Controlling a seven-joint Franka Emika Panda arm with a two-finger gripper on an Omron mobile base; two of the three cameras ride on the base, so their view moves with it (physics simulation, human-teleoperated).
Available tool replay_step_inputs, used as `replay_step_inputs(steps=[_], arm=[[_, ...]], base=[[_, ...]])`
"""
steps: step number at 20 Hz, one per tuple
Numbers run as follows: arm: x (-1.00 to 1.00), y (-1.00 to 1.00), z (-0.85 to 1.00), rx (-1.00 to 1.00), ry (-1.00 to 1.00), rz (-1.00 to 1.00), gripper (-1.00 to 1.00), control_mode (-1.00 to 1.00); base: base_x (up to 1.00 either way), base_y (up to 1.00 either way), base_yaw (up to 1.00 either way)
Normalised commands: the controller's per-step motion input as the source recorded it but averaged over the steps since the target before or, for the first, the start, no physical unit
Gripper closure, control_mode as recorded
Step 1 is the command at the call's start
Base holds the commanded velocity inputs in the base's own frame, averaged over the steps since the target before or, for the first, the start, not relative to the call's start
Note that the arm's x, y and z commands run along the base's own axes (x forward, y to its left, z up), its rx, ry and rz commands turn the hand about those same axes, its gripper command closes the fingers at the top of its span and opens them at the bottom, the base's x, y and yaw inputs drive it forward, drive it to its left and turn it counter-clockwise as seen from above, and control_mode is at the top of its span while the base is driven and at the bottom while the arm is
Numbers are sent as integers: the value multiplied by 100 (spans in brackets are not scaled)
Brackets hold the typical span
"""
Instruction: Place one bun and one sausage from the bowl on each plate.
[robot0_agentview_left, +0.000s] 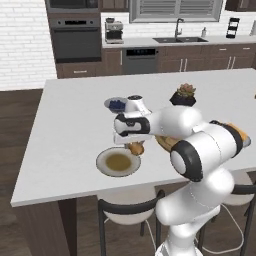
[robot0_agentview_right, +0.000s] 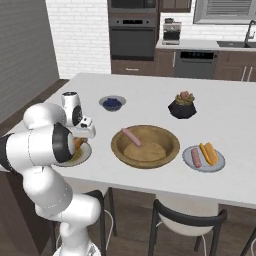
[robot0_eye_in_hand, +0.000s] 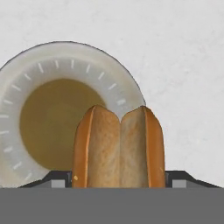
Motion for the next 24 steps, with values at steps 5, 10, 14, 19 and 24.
replay_step_inputs(steps=[5, 10, 14, 19, 24], arm=[[0, 20, -36, 0, 0, 0, 100, -100], [0, 2, -20, 0, 0, 0, 100, -100], [0, 0, -18, 0, 0, 0, 100, -100], [0, 0, -3, 0, 0, 0, -100, -100], [0, 0, 8, 0, -5, 0, -100, -100]], base=[[0, 0, 0], [0, 0, 0], [0, 0, 0], [0, 0, 0], [0, 0, 0]])
